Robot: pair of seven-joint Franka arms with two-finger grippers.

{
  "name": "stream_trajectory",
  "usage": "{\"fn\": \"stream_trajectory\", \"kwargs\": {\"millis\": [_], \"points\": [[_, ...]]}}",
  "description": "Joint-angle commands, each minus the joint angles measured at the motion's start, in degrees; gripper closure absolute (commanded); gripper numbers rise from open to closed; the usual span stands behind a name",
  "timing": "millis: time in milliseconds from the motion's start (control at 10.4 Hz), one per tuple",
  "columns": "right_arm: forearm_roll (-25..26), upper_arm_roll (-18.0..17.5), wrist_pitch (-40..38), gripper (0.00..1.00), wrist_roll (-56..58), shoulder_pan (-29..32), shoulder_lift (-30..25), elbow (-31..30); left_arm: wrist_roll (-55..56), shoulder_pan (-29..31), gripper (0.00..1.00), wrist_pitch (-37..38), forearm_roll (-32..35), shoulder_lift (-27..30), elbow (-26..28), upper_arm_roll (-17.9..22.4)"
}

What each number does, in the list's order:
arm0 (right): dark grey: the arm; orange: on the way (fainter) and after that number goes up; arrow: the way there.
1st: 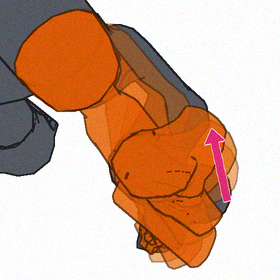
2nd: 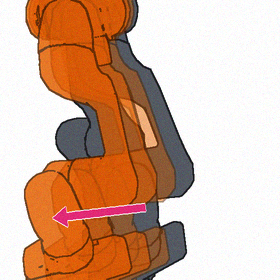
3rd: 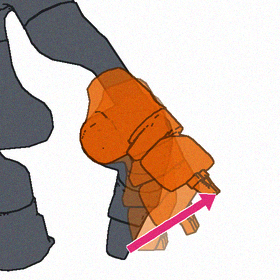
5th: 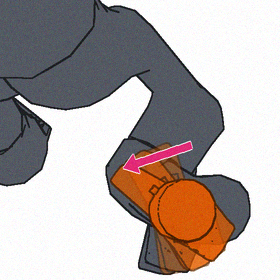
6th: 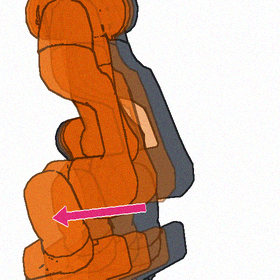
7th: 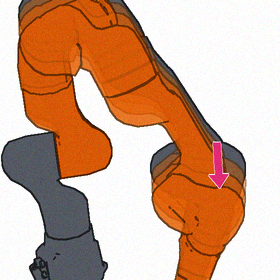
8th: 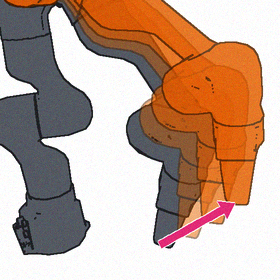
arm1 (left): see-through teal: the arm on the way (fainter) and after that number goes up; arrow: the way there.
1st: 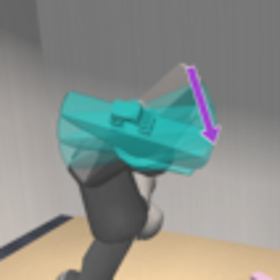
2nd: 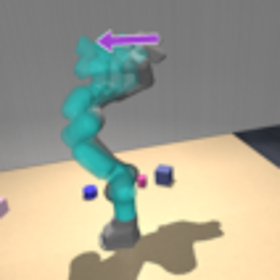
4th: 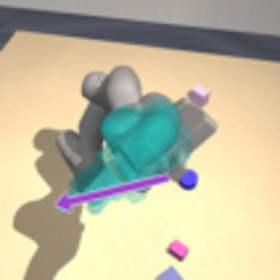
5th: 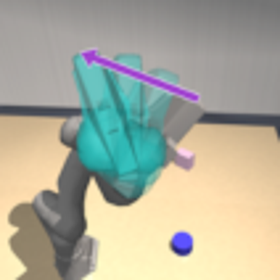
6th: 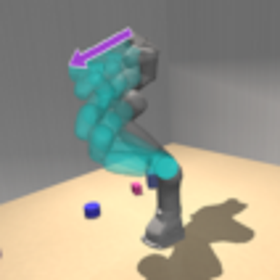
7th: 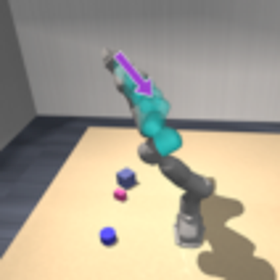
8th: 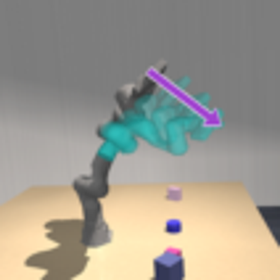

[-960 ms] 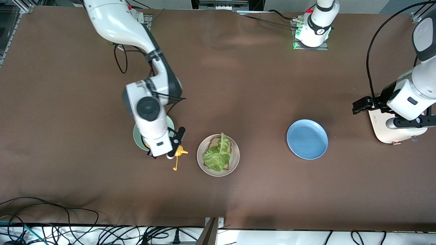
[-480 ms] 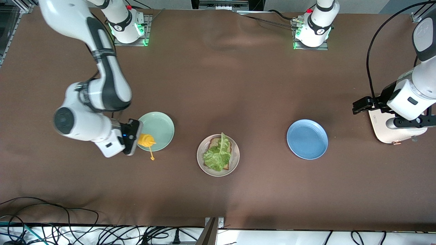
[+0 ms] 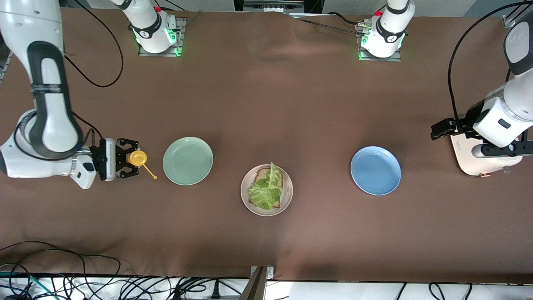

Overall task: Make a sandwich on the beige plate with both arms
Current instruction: 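Carry the sauce bottle back and set it down on the table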

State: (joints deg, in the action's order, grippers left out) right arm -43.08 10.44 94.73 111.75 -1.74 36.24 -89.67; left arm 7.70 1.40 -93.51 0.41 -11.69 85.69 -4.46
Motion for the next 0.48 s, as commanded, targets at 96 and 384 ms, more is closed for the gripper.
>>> {"fn": "stream_trajectory", "kwargs": {"millis": [96, 384], "points": [[-11.90, -1.04, -11.81, 1.00, 16.44, 6.82, 7.94, 1.42, -0.32, 0.00, 0.00, 0.96, 1.79, 0.26, -0.70, -0.28], [-13.69, -1.04, -17.29, 1.00, 22.88, 9.47, 13.93, 4.40, -0.32, 0.00, 0.00, 0.96, 1.79, 0.26, -1.40, -0.20]]}}
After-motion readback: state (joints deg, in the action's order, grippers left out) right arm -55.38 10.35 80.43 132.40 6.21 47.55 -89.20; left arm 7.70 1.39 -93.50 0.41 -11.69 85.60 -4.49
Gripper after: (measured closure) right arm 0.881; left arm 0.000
